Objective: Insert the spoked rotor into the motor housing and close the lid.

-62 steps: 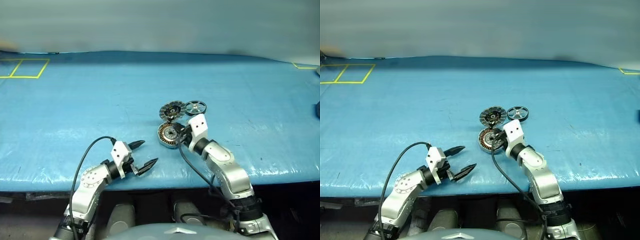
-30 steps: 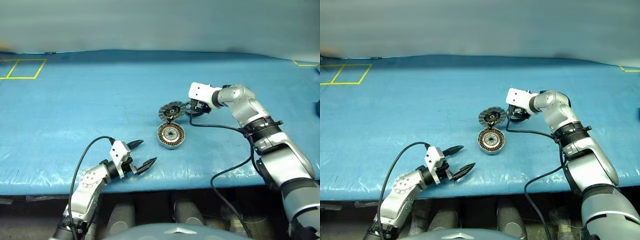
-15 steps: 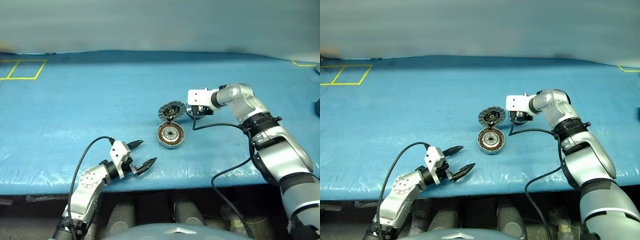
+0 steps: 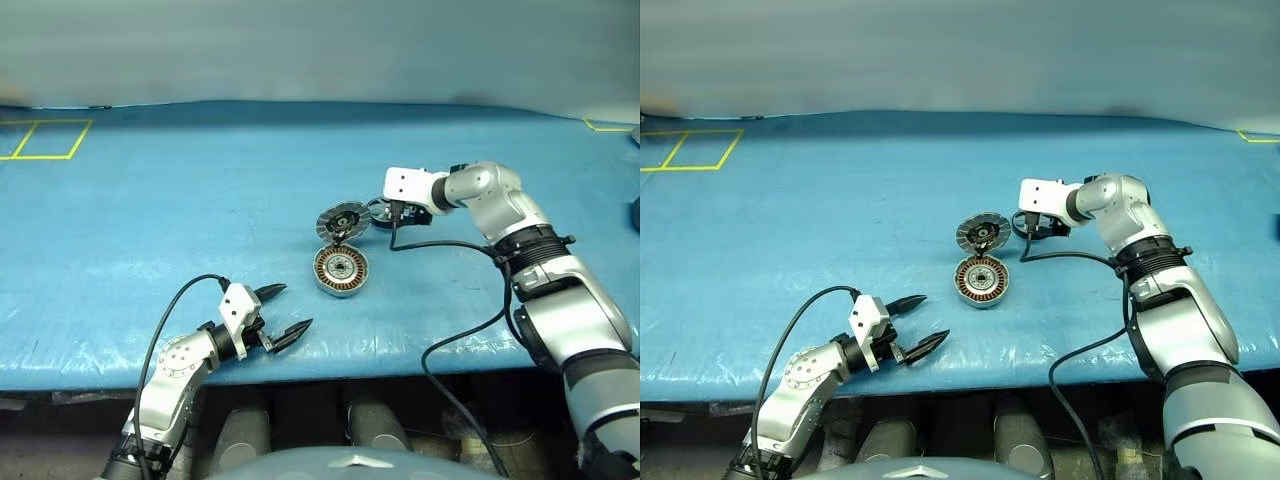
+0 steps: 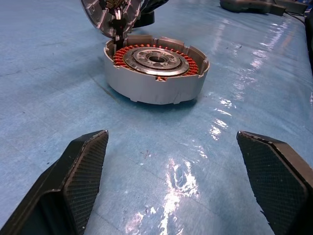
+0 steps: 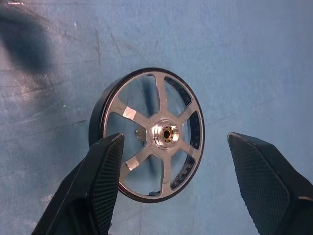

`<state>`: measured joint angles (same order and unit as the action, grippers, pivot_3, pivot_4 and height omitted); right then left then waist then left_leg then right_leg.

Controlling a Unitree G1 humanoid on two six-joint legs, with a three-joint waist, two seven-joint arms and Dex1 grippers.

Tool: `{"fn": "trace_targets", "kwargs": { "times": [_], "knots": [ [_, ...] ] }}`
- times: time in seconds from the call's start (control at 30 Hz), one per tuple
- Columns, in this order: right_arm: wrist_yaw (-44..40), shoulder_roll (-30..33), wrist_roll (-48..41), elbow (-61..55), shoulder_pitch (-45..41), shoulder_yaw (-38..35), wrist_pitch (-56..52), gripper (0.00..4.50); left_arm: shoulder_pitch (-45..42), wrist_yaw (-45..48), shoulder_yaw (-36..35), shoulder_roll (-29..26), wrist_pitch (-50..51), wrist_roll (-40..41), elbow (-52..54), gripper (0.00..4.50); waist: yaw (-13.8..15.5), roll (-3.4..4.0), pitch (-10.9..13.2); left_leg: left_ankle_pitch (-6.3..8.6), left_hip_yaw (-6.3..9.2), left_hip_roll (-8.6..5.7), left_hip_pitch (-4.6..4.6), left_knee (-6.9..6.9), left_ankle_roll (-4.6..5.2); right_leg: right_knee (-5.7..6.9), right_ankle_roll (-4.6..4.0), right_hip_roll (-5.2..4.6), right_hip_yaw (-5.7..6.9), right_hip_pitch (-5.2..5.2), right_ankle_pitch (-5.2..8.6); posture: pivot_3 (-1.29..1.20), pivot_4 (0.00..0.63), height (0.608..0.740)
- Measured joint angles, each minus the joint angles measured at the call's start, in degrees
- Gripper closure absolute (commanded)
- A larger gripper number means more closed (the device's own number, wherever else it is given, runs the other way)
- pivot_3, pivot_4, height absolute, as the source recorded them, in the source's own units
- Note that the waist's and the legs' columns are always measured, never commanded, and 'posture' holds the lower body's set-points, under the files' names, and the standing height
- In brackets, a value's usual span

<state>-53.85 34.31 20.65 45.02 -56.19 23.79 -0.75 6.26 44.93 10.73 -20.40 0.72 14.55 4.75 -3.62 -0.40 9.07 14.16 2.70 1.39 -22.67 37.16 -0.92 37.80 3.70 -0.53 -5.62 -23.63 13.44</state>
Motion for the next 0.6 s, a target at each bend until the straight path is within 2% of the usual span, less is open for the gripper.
{"fn": "trace_targets", "kwargs": {
  "times": [0.23,0.57,0.6],
  "knots": [
    [4.47,-3.37,2.32,5.16,0.01,0.64,0.11,0.93,0.02,0.02,0.11,0.00,0.05,0.00,0.21,0.00,-0.26,0.01,0.01,0.00,-0.02,0.01,0.00,0.00,0.00,0.02,0.00,0.01,-0.02,-0.01,0.00,0.00,0.150,0.740],
    [3.67,-3.51,3.83,5.33,0.38,1.23,1.24,0.93,0.55,-1.10,0.01,-0.14,0.13,-0.13,0.91,0.00,-0.20,0.01,0.00,0.00,0.01,0.00,0.03,0.01,0.00,0.02,0.00,0.01,-0.01,0.04,0.00,0.00,0.150,0.740],
    [3.26,-3.41,3.82,5.20,0.51,1.23,1.41,1.33,0.57,-1.10,-0.01,-0.16,0.13,-0.12,0.91,0.00,-0.19,0.01,0.00,0.00,0.01,0.00,0.03,0.01,0.00,0.01,0.00,0.01,-0.01,0.05,0.00,0.00,0.150,0.740]
  ]
}}
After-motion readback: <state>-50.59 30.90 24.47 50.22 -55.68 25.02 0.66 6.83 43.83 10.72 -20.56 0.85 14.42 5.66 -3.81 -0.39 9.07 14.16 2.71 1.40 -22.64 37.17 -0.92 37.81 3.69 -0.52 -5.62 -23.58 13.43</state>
